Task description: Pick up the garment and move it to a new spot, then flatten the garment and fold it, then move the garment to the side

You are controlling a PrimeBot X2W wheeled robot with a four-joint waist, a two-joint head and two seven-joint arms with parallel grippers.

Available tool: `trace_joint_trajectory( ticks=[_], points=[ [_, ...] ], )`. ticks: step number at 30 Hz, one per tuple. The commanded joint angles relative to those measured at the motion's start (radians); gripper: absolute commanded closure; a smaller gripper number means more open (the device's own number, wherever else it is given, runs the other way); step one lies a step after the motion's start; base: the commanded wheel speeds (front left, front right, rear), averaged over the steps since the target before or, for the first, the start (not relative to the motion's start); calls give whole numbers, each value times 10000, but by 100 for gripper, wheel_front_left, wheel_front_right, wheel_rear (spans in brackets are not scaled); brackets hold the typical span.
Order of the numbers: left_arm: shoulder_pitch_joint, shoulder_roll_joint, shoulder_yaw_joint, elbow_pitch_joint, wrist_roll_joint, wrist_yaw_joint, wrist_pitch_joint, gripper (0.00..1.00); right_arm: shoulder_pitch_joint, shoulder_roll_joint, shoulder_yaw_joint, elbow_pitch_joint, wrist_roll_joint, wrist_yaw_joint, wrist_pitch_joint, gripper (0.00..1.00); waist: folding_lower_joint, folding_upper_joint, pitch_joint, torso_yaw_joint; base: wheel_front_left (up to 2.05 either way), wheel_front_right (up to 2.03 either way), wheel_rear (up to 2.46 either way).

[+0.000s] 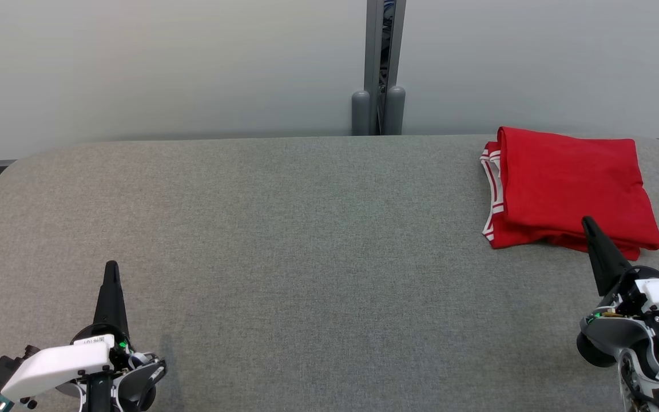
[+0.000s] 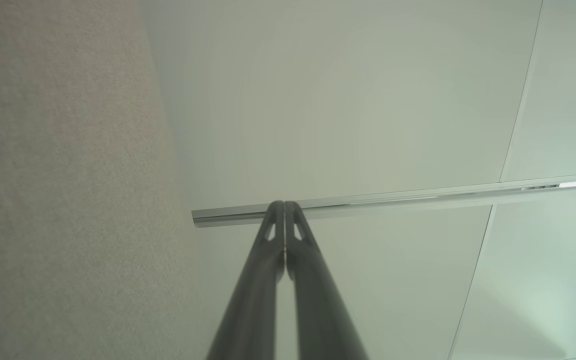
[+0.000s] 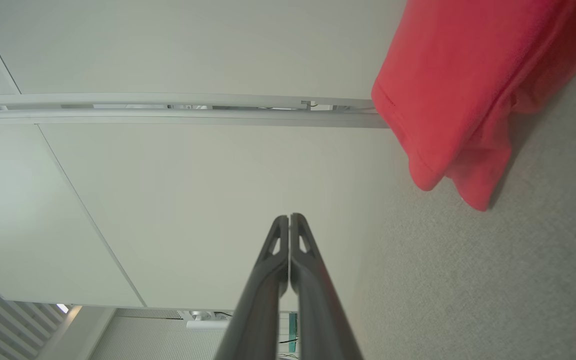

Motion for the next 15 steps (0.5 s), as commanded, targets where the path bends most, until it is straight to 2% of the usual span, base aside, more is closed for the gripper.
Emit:
trace_joint_trajectory(
  ticks=[1,15],
  points=[
    [-153,57,7,0,-18,-48,41,100,-45,-74,-15,-29,26,0,20,100,0,0,0,0,0,0,0],
    [-153,58,6,-1,-18,-48,40,100,-44,-74,-16,-29,27,2,17,100,0,0,0,0,0,0,0]
  ],
)
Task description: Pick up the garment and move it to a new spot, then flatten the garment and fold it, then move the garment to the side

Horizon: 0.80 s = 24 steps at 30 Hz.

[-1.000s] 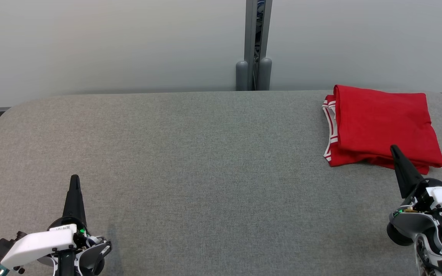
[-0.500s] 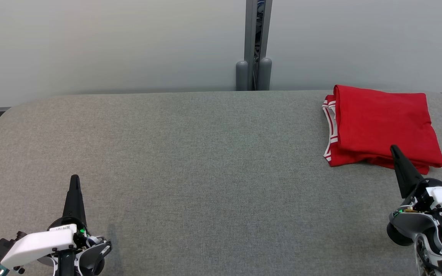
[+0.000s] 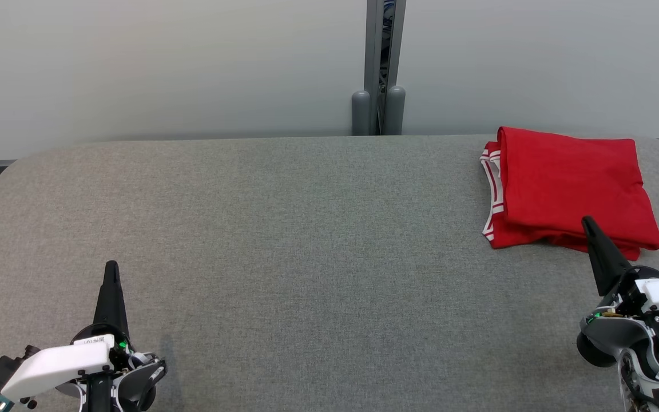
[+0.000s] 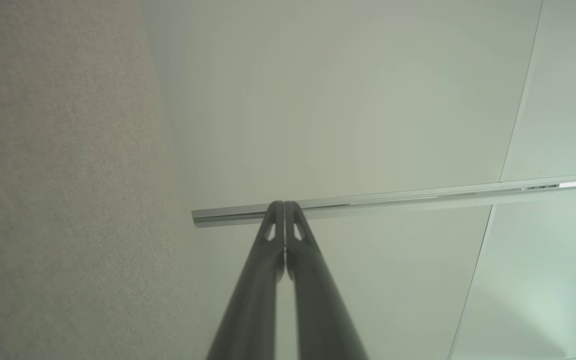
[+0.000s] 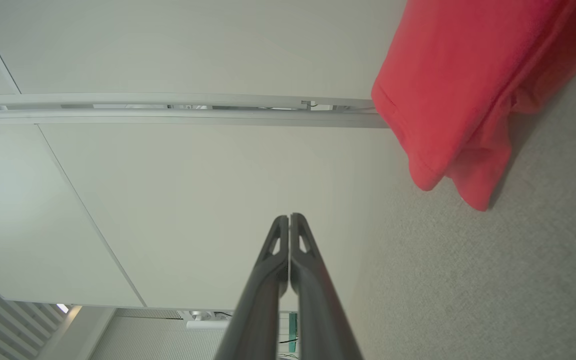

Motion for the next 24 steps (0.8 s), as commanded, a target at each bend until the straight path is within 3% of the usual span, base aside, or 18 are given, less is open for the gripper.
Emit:
trace_joint_trajectory(
  ticks=[1,24],
  points=[
    [-153,58,6,-1,-19,-48,39,100,-43,-72,-13,-29,23,0,17,100,0,0,0,0,0,0,0],
    [-153,58,6,-2,-19,-48,40,100,-43,-73,-13,-29,25,0,16,100,0,0,0,0,0,0,0]
  ],
)
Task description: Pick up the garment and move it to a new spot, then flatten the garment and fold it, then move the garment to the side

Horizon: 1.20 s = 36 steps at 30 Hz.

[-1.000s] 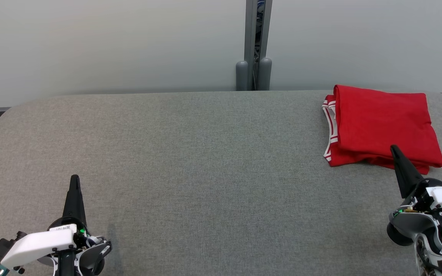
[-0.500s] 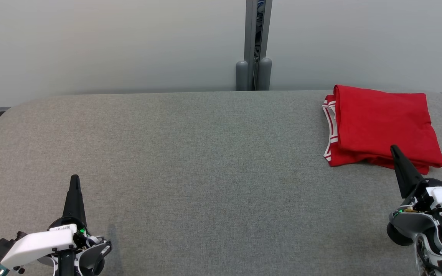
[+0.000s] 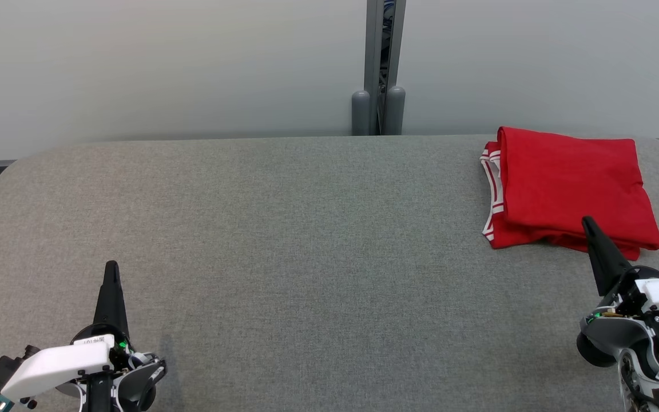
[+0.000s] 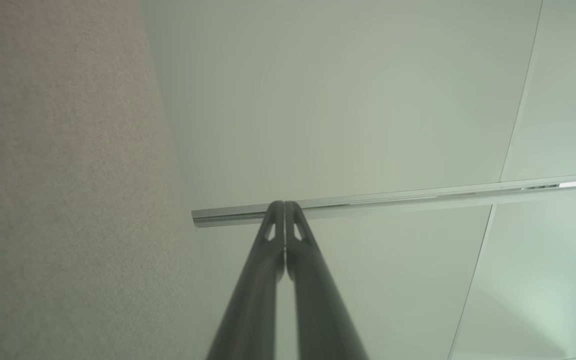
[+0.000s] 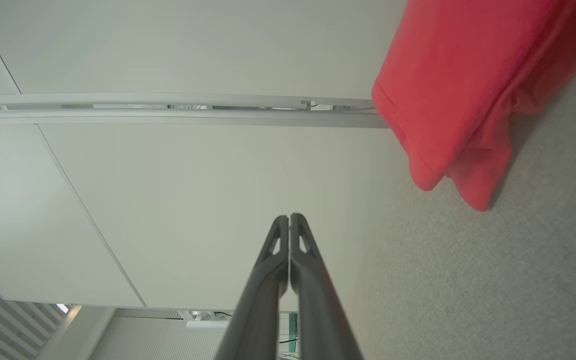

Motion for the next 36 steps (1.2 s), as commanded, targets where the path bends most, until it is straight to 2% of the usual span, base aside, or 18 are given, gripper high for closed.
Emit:
trace_joint_trajectory(
  ticks=[1,36],
  points=[
    [-153,58,8,-2,-19,-48,40,100,-43,-73,-15,-29,25,2,16,100,0,0,0,0,0,0,0],
    [-153,58,7,-4,-20,-48,39,100,-43,-72,-13,-30,26,2,16,100,0,0,0,0,0,0,0]
  ],
)
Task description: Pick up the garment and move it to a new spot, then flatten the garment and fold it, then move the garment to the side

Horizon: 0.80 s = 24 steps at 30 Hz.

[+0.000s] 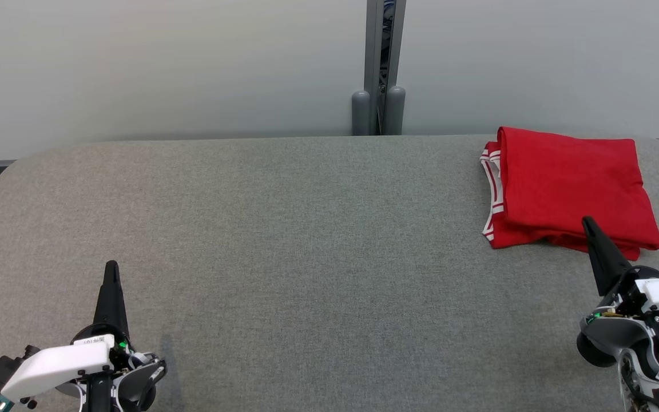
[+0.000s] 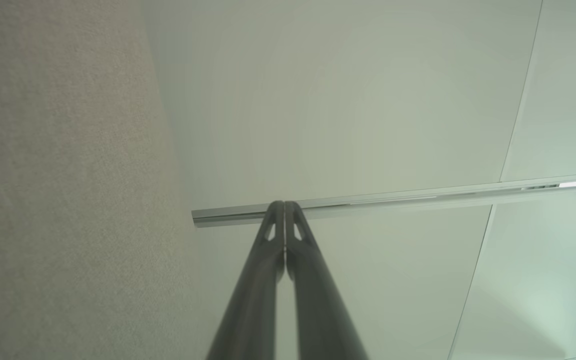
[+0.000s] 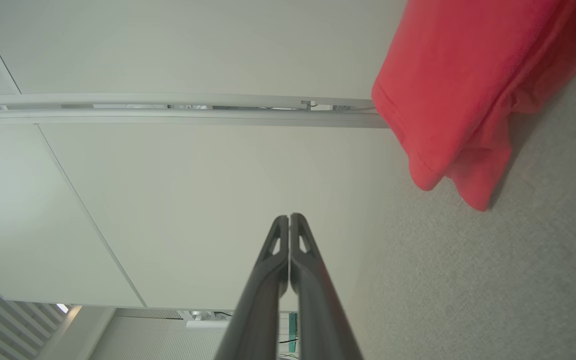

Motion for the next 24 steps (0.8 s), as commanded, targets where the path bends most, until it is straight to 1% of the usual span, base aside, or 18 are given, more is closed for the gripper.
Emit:
trace_joint_trajectory(
  ticks=[1,24],
  points=[
    [-153,58,7,-4,-20,-48,39,100,-43,-71,-15,-30,26,4,16,100,0,-1,0,0,0,0,0],
    [-153,58,6,-4,-20,-49,38,100,-43,-71,-12,-30,26,4,16,100,0,-1,0,0,0,0,0]
  ],
)
